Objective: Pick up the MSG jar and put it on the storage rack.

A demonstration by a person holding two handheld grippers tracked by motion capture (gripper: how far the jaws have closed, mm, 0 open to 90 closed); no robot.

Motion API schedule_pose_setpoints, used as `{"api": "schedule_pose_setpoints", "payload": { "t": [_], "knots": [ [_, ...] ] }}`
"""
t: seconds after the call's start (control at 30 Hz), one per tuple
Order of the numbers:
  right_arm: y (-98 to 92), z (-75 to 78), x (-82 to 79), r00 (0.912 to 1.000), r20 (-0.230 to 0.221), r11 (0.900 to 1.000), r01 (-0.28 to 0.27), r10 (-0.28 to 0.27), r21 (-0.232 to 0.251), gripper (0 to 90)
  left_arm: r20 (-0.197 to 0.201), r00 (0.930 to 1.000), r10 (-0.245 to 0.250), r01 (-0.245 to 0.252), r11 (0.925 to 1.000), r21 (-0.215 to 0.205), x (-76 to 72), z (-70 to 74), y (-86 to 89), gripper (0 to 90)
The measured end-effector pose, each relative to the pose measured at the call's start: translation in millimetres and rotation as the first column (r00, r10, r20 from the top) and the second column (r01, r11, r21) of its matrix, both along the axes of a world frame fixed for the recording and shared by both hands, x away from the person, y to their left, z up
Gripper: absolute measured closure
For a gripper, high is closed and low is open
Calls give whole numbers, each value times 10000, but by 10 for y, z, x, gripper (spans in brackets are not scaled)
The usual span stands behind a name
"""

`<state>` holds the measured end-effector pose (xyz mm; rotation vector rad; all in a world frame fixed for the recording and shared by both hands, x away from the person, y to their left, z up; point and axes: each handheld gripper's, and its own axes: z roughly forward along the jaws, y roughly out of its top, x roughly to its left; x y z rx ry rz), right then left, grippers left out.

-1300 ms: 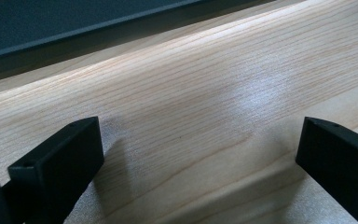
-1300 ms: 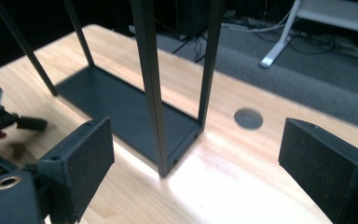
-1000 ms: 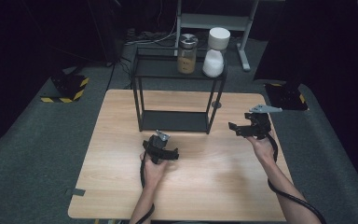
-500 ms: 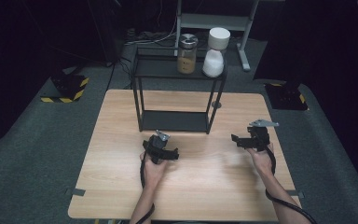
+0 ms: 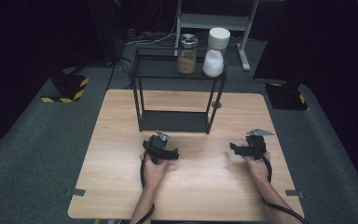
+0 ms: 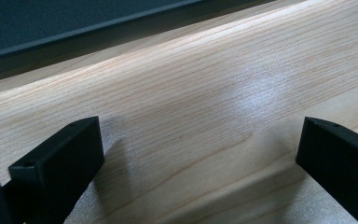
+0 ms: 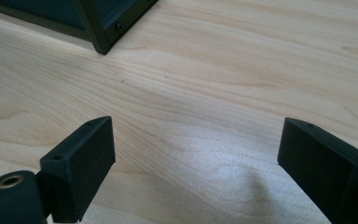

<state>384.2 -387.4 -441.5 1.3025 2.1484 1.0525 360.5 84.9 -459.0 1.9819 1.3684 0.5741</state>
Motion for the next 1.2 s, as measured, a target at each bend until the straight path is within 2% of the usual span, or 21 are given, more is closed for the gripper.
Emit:
{"api": "schedule_pose_setpoints", "payload": {
  "t": [0.5, 0.53, 0.7, 1.03, 1.2],
  "knots": [
    [66, -76, 46, 9987, -390, 9988, 308, -323, -384, 97, -7, 10000, -27, 27, 10000, 0, 4, 1, 3, 5],
    [76, -96, 30, 9990, -278, 9984, 338, -350, -447, 100, -8, 10000, -31, 31, 10000, 1, 5, 1, 4, 6],
    [99, -85, 38, 9992, -286, 9976, 258, -277, -635, 96, -5, 10000, -28, 28, 10000, 3, 6, 1, 3, 5],
    [90, -94, 34, 9990, -285, 9981, 331, -346, -524, 92, -5, 10000, -27, 27, 10000, 8, 5, 1, 2, 5],
    [156, -80, 36, 9993, -275, 9955, 222, -249, -917, 77, 12, 10000, 9, -9, 10000, 16, 1, -1, -5, 6]
  ]
}}
